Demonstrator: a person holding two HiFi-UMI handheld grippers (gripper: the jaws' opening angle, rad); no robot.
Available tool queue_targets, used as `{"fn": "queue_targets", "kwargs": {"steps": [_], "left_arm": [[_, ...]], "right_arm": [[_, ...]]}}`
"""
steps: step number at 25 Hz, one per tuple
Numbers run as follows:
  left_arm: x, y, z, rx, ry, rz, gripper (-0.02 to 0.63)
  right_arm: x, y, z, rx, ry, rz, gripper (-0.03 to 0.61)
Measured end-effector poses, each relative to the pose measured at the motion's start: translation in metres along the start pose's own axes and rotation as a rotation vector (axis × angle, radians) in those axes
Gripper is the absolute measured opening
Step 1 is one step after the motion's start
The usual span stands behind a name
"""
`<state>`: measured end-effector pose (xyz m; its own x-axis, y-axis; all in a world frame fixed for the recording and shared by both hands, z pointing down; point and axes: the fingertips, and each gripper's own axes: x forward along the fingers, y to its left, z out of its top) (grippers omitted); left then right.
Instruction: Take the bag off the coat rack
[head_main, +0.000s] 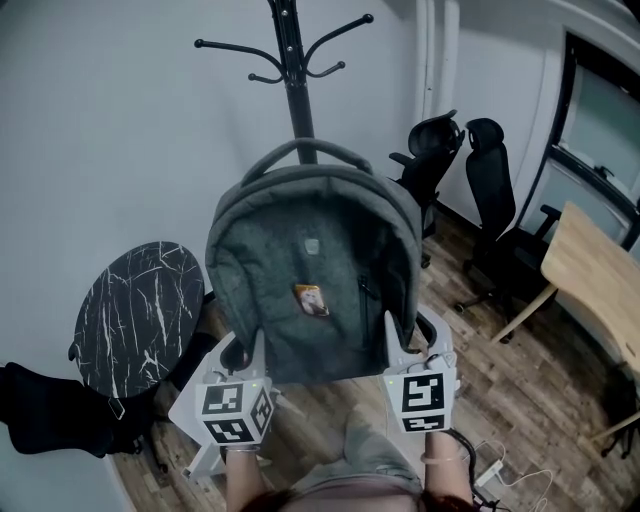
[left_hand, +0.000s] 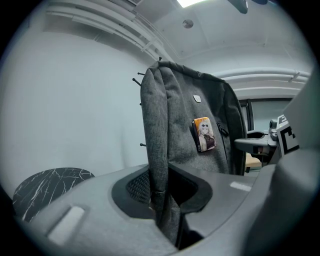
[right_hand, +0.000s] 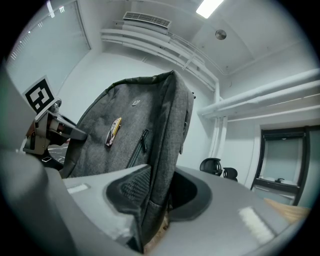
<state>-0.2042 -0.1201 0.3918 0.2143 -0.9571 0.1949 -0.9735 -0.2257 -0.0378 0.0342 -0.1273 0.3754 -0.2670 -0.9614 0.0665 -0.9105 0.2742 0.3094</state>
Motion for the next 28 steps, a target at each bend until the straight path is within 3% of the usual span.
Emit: {"fn": "queue_targets", "kwargs": {"steps": [28], "left_arm": [[-0.048, -0.010, -0.021, -0.024, 0.010, 0.009, 0.074]], "right_arm": [[-0.045, 0.019, -0.006, -0.006, 0.012, 0.008, 0.104]]}}
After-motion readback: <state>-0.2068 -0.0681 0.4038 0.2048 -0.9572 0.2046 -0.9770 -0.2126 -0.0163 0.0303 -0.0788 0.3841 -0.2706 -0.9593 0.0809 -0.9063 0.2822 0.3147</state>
